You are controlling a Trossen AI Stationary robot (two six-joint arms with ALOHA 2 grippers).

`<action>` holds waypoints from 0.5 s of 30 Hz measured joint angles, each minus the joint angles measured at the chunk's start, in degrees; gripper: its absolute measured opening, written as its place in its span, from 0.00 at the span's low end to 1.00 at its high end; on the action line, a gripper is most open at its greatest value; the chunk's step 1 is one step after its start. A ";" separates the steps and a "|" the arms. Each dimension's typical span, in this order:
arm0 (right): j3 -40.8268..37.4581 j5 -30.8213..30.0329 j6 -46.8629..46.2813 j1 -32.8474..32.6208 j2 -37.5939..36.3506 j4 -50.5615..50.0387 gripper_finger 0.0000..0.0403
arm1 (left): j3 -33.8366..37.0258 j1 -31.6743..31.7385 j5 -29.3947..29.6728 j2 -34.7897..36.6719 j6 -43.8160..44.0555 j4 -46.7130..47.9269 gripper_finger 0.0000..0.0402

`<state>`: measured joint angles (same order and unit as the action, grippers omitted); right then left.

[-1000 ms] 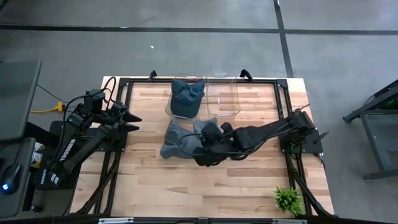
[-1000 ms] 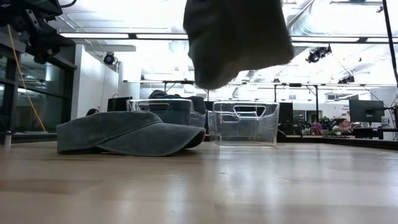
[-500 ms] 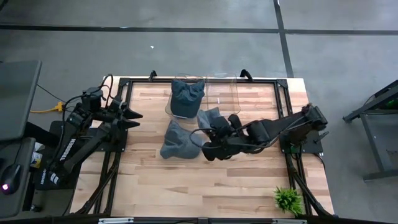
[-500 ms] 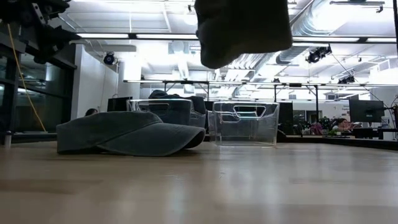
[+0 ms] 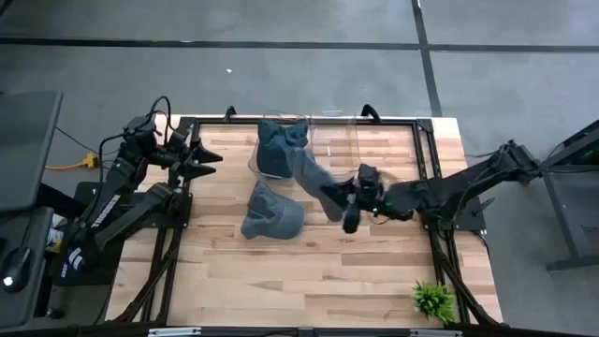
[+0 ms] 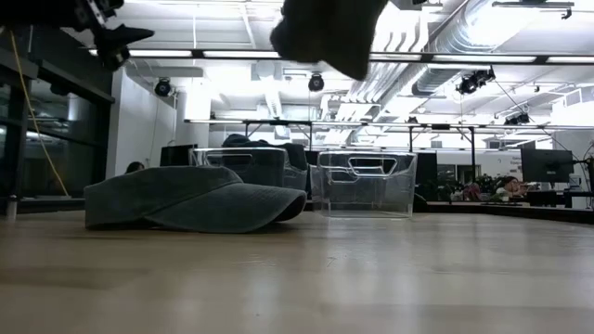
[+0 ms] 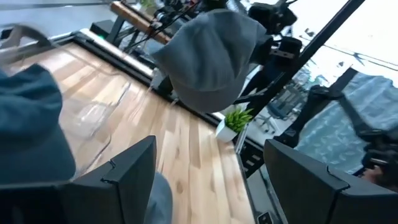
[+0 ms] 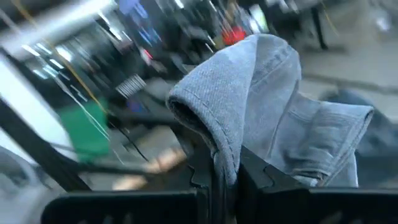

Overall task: Pick & Place hat
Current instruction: Put the right gray cap into the right transparent bin

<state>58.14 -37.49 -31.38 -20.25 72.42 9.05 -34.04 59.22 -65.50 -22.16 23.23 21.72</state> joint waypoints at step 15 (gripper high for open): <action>-18.44 24.03 15.17 8.45 -6.29 42.65 0.06 | 0.00 -13.38 0.27 -16.89 18.87 -40.07 0.68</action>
<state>39.70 -13.46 -16.21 -11.80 66.13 51.70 -34.04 45.84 -65.24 -39.06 42.09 -18.35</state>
